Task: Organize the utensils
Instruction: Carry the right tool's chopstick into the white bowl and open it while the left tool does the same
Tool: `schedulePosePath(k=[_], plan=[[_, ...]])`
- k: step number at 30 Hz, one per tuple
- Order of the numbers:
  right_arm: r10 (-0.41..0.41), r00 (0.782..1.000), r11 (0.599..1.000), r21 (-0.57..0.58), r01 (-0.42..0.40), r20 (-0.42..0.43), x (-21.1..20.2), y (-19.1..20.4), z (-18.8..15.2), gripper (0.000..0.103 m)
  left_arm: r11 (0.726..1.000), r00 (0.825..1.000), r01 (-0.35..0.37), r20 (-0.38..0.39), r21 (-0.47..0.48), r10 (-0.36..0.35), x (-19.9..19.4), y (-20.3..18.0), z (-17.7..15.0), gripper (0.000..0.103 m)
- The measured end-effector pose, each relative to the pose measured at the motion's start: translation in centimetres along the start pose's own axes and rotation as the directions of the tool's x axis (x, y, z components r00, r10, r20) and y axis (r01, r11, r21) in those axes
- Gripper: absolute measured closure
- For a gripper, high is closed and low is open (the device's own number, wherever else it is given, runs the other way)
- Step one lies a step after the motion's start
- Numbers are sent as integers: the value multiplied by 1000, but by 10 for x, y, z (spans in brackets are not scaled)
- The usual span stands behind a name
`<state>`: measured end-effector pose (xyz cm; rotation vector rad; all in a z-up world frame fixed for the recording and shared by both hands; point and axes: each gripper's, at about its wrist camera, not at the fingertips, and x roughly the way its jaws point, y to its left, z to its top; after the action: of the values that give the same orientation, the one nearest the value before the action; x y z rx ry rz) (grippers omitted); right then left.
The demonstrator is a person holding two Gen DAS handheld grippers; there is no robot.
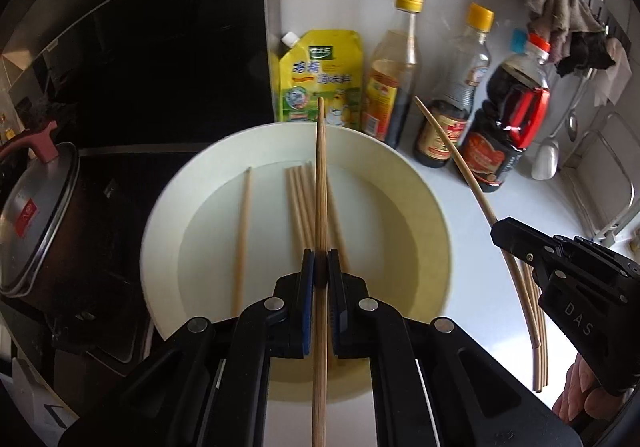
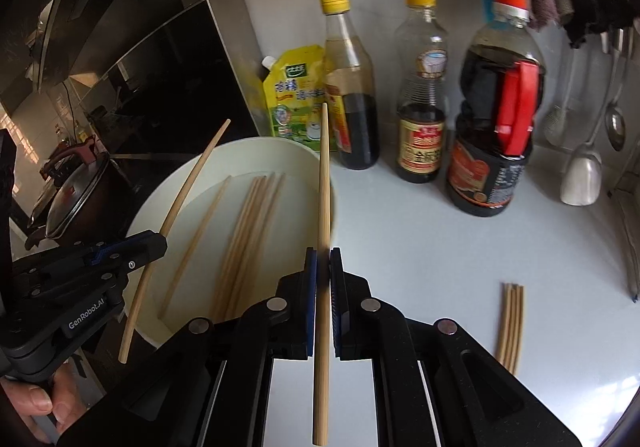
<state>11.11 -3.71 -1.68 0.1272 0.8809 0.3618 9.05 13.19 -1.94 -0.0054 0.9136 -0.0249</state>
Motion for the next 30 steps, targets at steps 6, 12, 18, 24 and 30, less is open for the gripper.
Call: schedulePosePath(k=[6,12,18,24,30], plan=[[17,997,1000,19,-16,-79,59,29,11,97,1000,999,-12,-41,-13,11,32,38,9,96],[3,988,1000,30,2,-152,95,43,6,97,1000,995,2,-103,-3,-2,64,52,7,96],[-18,981,999,31,24,-192,111,51,1,97,1000,988,15,-154,3,-15,85,55,4,96],[-30,979,999,39,38,-199,114,48,-2,97,1000,981,25,-190,-10,-26,96,61,2,95],[-39,986,998,38,45,-163,102,48,-1,82,999,984,8,-177,-44,-16,89,70,4,53]])
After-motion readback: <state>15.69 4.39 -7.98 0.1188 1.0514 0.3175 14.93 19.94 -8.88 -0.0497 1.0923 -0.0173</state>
